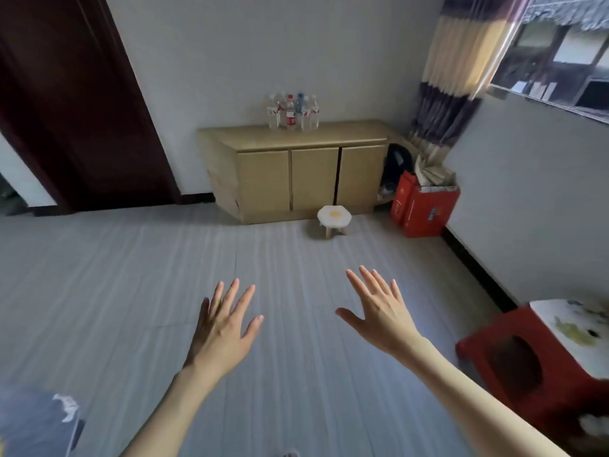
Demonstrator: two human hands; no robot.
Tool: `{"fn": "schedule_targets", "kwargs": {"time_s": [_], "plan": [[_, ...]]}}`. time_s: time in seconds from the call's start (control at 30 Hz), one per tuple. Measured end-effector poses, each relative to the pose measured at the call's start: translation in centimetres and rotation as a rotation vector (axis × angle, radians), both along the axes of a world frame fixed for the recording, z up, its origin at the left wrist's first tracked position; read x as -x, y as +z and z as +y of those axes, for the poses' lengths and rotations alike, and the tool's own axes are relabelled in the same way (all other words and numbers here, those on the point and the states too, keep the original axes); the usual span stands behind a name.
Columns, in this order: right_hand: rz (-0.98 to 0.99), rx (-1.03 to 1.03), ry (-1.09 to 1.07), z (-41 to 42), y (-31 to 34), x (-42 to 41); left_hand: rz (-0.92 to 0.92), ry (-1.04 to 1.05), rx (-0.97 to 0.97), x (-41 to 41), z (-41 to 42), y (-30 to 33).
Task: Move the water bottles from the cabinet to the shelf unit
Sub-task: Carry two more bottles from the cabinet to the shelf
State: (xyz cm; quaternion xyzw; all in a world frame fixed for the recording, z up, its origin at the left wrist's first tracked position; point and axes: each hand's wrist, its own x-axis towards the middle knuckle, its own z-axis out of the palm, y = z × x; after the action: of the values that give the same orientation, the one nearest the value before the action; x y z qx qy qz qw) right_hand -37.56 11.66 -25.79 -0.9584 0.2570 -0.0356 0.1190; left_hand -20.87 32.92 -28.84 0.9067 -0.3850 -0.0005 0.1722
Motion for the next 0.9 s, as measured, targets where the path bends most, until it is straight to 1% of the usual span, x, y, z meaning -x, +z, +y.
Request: {"fn": "schedule_targets", "kwargs": {"time_s": [0.17,0.37,0.43,0.7,0.9], "plan": [[-0.004,0.016,0.005,-8.3,-0.8,-10.6,0.032,0.006,-0.004,-9.7,-7.8,-1.3],[-0.08,0.049,0.0,-18.2,1.5,-23.1,-0.021,0.001,0.076,-22.7,-18.3,2.0],[-0.094,0.053,-0.005,-21.3,1.9,-26.6,-0.027,-0.016,0.064,-26.2,-21.8,2.7],[-0.063,0.014,0.001,-33.9,0.0,-39.2,0.041,-0.016,0.018,-38.3,-33.9,0.7],[-0.086,0.032,0.024,-45.8,0.7,-50.6,-0.017,-0.002,0.091,-49.2,-45.3,1.2]]}}
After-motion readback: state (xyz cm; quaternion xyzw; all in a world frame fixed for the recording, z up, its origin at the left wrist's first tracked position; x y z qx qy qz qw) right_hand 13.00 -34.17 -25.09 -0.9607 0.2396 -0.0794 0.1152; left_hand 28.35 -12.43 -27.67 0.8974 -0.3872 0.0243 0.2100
